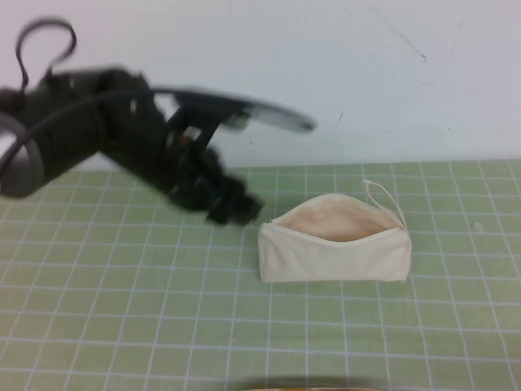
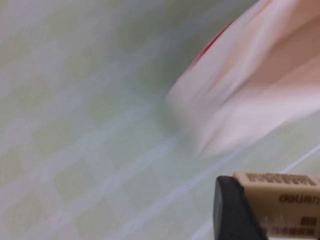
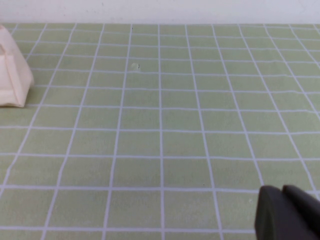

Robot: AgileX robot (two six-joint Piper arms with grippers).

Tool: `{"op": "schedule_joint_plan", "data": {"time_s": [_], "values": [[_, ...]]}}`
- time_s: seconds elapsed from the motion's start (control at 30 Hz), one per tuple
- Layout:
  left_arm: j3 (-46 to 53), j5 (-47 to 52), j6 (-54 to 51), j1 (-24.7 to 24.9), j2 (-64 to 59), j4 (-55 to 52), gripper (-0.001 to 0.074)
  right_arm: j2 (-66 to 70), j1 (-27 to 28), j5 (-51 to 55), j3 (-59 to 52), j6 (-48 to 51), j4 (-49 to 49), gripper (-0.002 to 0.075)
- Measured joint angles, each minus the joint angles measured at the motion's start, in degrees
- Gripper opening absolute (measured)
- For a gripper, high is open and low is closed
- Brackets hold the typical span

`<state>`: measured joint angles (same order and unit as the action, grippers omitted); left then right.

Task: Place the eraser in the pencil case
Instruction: Place the eraser on the pencil case

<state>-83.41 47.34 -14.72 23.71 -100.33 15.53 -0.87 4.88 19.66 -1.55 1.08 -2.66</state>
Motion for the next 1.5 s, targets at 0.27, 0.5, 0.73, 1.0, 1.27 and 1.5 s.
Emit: {"op": "schedule_joint_plan", "data": {"time_s": [0.27,0.5,0.73,1.0,1.27,1.5], "values": [[-10.1,-6.1,-6.0,8.5,-3.6,6.0,0.0285,0.0,0.0,0.0,0.0,0.0,0.0,-0.0001],[-12.6,-9.9,-1.3,9.5,-13.1,1.9,0.0335,0.0,0.0,0.0,0.0,0.0,0.0,-0.0001],[-12.9,-12.0,1.7,9.5,-13.5,-1.1,0.0482,0.0,0.0,0.0,0.0,-0.1,0.0,-0.0001],[-12.4,-7.7,1.6,9.5,-2.1,-3.9,0.0084,0.0,0.0,0.0,0.0,-0.1,0.1,-0.0001],[0.5,-7.1,1.6,9.5,17.3,-3.8,0.0003,0.0,0.0,0.0,0.0,-0.1,0.1,-0.0001],[8.9,3.2,5.9,9.5,26.3,2.6,0.0,0.0,0.0,0.0,0.0,-0.1,0.1,-0.0001]]}}
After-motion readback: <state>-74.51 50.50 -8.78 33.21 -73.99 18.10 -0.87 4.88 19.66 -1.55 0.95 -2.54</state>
